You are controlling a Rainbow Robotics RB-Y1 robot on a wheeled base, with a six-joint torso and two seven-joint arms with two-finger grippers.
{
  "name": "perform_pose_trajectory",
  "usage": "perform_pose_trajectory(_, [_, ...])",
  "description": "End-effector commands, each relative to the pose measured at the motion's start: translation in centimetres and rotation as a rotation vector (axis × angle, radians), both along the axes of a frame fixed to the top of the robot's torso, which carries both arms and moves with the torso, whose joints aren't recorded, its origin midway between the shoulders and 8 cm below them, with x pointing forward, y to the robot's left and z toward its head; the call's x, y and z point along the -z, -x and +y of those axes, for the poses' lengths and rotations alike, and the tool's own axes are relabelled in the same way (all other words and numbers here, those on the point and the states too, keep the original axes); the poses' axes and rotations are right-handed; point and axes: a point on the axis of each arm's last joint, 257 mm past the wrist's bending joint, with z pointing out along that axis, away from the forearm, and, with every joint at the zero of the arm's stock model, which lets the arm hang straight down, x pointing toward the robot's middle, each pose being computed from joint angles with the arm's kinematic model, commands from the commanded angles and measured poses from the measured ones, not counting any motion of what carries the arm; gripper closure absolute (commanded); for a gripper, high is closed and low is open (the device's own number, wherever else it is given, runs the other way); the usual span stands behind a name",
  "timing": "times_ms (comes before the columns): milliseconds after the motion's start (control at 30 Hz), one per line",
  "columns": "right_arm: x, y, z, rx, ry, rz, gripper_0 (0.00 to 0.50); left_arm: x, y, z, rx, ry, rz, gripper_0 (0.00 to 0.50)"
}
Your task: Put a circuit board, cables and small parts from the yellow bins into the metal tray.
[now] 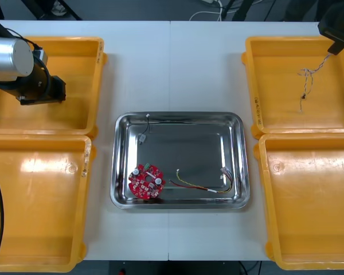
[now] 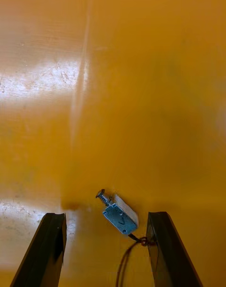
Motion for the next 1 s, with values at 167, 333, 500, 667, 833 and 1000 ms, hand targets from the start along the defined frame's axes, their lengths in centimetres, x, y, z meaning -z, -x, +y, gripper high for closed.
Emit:
perform_pose_trajectory(167, [-3.9,0.0,-0.1,-0.161,0.135,-0.076,0.500,-3.2,-1.8,0.8,0.107,-0.117,-0.056,0.000])
perform_pose_trajectory(333, [-5.2,0.0,0.8,-0.245,0.198,-0.100,0.500,-3.0,-1.8,0.7,0.109,-0.118,-0.056,0.000])
perform_pose_trajectory(500, [-6.2,0.1,2.5,-0.316,0.218,-0.124,0.500,-2.9,-1.8,0.8,0.110,-0.119,-0.054,0.000])
perform_pose_trajectory(667, [-6.8,0.5,3.8,-0.382,0.197,-0.143,0.500,-2.8,-1.7,0.9,0.111,-0.120,-0.051,0.486])
perform_pose_trajectory(833, [-7.6,1.0,5.8,-0.470,0.222,-0.161,0.500,-2.7,-1.7,0.8,0.116,-0.122,-0.052,0.500])
perform_pose_trajectory(1000, [-8.3,2.0,7.2,-0.558,0.262,-0.166,0.500,-2.6,-1.6,0.9,0.114,-0.121,-0.050,0.500])
